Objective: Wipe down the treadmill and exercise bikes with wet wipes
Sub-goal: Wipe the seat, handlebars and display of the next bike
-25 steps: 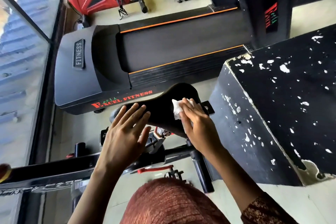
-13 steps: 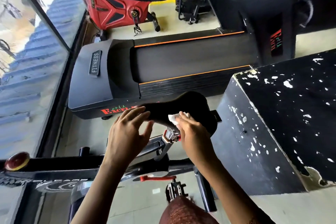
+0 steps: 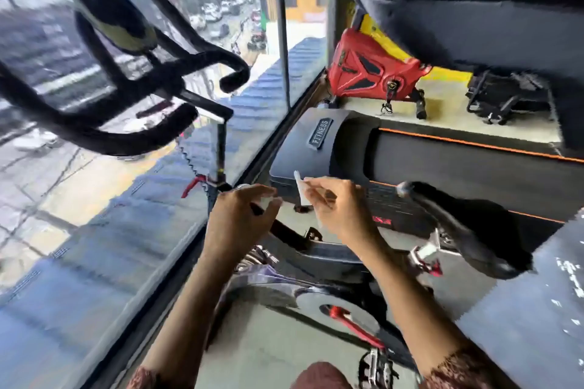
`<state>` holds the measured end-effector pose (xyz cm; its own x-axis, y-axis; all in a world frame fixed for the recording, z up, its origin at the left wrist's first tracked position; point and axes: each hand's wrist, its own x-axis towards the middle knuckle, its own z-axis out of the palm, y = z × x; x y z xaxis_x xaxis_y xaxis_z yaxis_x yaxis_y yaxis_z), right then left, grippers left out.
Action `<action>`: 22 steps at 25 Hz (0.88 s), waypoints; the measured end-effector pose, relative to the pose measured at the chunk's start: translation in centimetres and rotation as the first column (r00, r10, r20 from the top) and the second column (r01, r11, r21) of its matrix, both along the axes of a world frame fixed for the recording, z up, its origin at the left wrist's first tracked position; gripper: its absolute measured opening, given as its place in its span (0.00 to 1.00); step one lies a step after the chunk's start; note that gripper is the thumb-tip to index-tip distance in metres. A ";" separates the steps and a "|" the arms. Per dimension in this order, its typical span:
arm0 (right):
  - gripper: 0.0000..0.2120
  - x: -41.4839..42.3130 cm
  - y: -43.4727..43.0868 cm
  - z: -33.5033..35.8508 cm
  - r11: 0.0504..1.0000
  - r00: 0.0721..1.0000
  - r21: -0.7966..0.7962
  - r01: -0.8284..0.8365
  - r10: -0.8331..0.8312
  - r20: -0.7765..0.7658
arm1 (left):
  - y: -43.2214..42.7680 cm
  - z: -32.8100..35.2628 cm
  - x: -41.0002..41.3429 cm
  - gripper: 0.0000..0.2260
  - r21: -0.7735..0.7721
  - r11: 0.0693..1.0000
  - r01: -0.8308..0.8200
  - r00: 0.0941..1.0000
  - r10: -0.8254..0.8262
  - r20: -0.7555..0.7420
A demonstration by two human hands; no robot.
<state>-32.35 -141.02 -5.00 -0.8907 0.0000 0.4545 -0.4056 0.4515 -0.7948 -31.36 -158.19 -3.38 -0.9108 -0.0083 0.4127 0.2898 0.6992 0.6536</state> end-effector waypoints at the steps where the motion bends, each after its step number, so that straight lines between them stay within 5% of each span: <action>1: 0.08 0.0 -1.7 0.4 1.000 1.000 0.008 -0.029 0.029 -0.011 | -1.8 0.4 0.9 0.06 0.009 0.999 -0.044 0.999 0.044 -0.010; 12: 0.11 -0.5 -19.4 6.6 0.895 0.894 0.001 -0.447 0.447 -0.016 | -18.3 5.2 6.6 0.09 -0.001 0.897 -0.443 0.893 0.440 -0.096; 22: 0.09 -11.1 -33.2 12.1 0.852 0.826 -0.032 -0.523 0.497 -0.265 | -29.3 9.9 -1.7 0.07 0.035 0.834 -0.550 0.800 0.539 -0.265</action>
